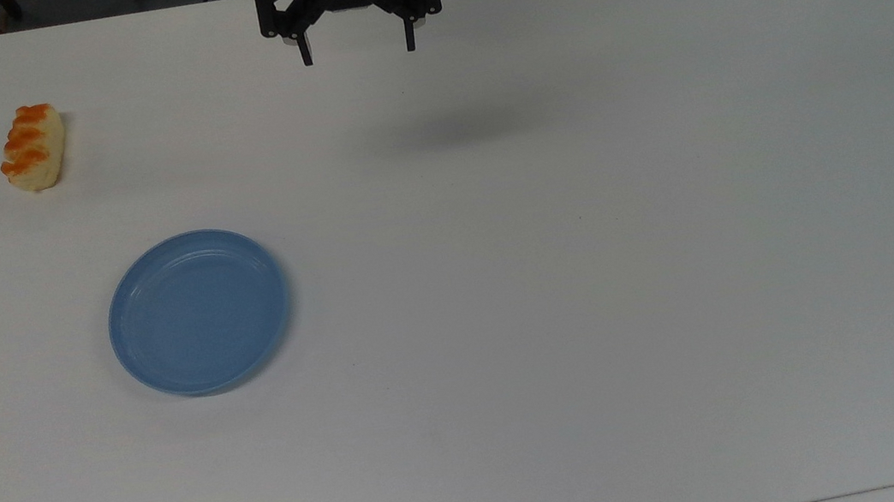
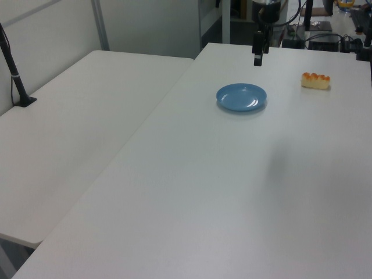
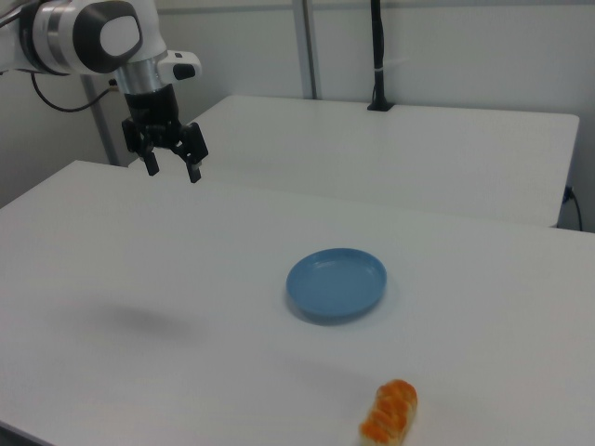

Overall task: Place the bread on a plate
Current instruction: 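Move the gripper over the glazed bread roll and lower it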

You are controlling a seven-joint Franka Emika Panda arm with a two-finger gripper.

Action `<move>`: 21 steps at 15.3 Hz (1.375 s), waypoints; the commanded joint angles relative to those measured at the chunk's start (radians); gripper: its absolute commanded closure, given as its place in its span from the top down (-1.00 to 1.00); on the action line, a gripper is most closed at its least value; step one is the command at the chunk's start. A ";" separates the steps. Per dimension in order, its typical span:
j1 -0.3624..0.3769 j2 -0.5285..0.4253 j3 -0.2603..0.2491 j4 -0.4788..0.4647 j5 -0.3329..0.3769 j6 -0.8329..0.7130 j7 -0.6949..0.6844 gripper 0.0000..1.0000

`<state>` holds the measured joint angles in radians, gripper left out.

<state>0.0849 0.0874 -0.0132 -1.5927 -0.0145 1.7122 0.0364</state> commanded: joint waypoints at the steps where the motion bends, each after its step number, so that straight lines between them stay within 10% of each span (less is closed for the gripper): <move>1: 0.006 -0.015 -0.020 0.007 -0.001 -0.054 0.013 1.00; 21: -0.023 -0.008 -0.045 0.004 0.004 -0.039 -0.019 1.00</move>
<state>0.0771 0.0853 -0.0291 -1.5895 -0.0145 1.6888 0.0365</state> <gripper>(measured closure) 0.000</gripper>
